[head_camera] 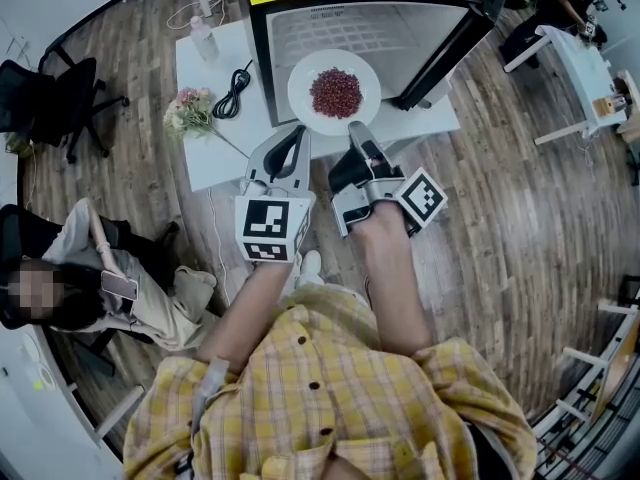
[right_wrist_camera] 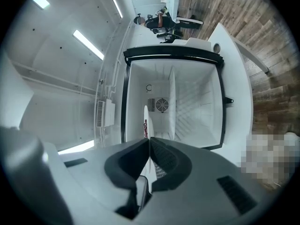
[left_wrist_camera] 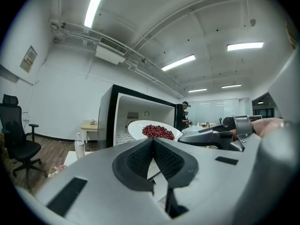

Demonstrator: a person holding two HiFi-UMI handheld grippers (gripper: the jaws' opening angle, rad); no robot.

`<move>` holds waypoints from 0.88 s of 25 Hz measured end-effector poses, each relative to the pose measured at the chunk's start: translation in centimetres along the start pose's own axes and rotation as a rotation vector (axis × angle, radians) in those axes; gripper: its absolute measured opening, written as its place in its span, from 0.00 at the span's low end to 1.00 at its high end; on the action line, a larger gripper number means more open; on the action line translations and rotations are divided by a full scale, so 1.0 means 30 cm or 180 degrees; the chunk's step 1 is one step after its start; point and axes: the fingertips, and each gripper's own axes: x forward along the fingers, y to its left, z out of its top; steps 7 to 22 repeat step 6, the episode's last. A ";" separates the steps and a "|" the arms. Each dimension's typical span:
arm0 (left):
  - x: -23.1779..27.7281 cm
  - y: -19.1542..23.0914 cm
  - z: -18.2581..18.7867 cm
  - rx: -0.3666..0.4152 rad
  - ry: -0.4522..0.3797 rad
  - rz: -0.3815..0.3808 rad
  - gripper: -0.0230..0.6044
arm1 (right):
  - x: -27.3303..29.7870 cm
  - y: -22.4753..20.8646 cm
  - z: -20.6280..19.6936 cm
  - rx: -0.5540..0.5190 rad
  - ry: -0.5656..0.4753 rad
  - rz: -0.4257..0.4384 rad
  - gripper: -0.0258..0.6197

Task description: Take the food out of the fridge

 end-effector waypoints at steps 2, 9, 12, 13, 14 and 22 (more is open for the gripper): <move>-0.002 -0.006 -0.001 0.0017 0.0006 -0.0003 0.05 | -0.006 0.000 -0.002 0.0004 0.0007 0.0000 0.06; -0.017 -0.015 -0.002 0.0037 -0.0012 0.0005 0.05 | -0.024 -0.007 -0.012 0.0008 0.0021 0.0009 0.06; -0.017 -0.015 -0.002 0.0037 -0.0012 0.0005 0.05 | -0.024 -0.007 -0.012 0.0008 0.0021 0.0009 0.06; -0.017 -0.015 -0.002 0.0037 -0.0012 0.0005 0.05 | -0.024 -0.007 -0.012 0.0008 0.0021 0.0009 0.06; -0.017 -0.015 -0.002 0.0037 -0.0012 0.0005 0.05 | -0.024 -0.007 -0.012 0.0008 0.0021 0.0009 0.06; -0.017 -0.015 -0.002 0.0037 -0.0012 0.0005 0.05 | -0.024 -0.007 -0.012 0.0008 0.0021 0.0009 0.06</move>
